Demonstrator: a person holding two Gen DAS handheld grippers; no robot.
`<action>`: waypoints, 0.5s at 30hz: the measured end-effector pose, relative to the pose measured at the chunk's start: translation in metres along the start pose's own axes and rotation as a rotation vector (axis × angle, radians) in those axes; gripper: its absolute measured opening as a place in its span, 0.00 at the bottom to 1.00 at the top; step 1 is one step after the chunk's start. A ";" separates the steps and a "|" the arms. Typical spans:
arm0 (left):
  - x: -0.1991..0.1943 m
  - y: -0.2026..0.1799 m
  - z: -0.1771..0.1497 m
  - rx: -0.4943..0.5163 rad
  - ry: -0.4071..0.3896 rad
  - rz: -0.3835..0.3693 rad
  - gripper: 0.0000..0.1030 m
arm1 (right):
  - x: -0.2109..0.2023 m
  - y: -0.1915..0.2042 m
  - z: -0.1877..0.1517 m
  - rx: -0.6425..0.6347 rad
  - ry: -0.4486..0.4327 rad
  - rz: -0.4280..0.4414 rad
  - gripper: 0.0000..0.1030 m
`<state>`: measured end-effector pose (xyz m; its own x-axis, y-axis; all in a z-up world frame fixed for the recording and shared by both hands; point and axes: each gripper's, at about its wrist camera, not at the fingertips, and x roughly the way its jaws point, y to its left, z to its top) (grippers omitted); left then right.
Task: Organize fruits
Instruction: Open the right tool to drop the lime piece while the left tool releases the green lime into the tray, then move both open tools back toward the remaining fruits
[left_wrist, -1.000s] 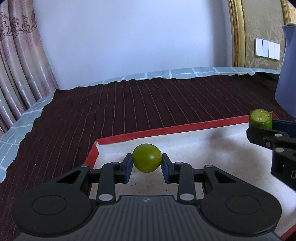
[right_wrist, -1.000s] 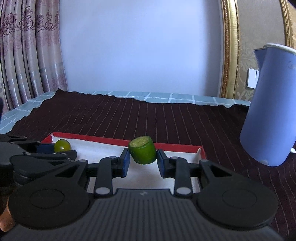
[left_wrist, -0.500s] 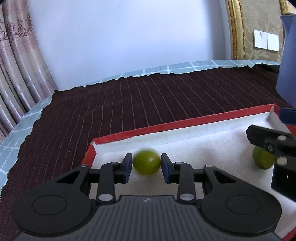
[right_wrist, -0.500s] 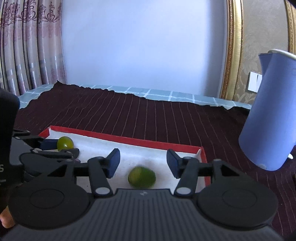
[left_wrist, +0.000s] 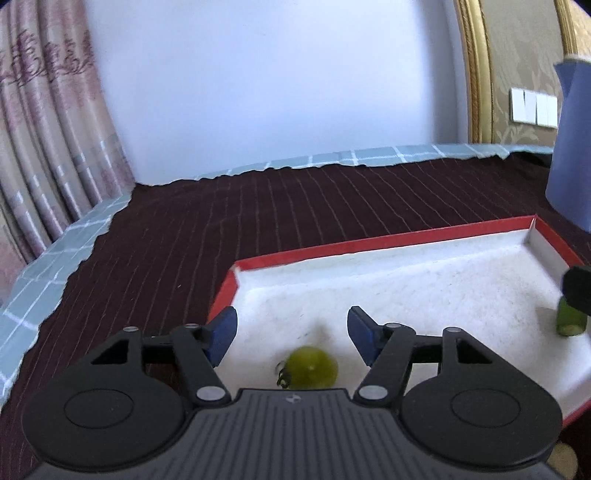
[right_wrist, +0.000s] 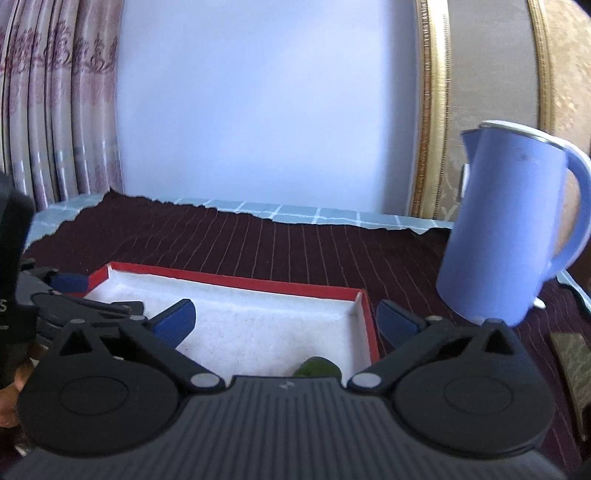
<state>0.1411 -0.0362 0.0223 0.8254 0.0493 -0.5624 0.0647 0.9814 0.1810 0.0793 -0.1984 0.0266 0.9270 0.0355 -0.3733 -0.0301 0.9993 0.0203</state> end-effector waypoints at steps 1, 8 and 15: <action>-0.003 0.004 -0.001 -0.011 -0.002 -0.006 0.64 | -0.005 -0.001 -0.002 0.012 -0.005 0.007 1.00; -0.026 0.025 -0.016 -0.076 -0.044 -0.052 0.64 | -0.022 -0.003 -0.014 0.057 -0.021 0.011 1.00; -0.050 0.033 -0.035 -0.121 -0.083 -0.075 0.64 | -0.036 0.005 -0.037 0.087 -0.036 -0.017 1.00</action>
<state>0.0825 0.0002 0.0278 0.8644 -0.0357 -0.5015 0.0642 0.9972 0.0396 0.0317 -0.1946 0.0057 0.9400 0.0170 -0.3408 0.0165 0.9953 0.0952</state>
